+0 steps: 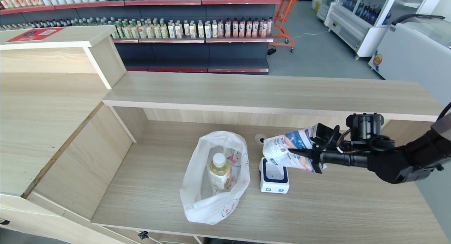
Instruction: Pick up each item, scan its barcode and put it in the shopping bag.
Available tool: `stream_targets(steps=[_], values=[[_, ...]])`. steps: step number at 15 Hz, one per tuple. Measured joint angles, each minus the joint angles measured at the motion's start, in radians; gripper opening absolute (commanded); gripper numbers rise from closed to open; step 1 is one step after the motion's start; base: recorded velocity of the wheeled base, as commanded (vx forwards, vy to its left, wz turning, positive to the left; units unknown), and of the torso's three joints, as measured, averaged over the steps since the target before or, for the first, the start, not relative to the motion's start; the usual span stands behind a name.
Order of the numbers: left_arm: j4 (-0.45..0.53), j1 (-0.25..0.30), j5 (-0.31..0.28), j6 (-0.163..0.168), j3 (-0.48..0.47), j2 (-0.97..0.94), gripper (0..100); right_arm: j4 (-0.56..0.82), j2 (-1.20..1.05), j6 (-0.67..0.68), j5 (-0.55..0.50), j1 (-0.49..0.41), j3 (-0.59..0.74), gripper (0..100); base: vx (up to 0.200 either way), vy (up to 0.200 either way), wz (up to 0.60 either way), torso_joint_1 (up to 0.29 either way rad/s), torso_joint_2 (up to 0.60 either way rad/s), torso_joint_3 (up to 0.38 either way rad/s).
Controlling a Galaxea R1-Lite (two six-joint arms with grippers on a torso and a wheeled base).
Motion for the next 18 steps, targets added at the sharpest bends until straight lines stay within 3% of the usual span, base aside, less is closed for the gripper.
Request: stream_targets(steps=[6,18], values=[[0.0,0.0,0.0,0.0,0.0,0.0,100,-0.002,0.149,-0.177,0.069,0.01,-0.074,0,0.0,0.0,0.0,0.0,0.0,0.0],[0.0,0.0,0.0,0.0,0.0,0.0,100,0.002,0.164,-0.194,0.085,0.005,-0.073,0,0.0,0.0,0.0,0.0,0.0,0.0]])
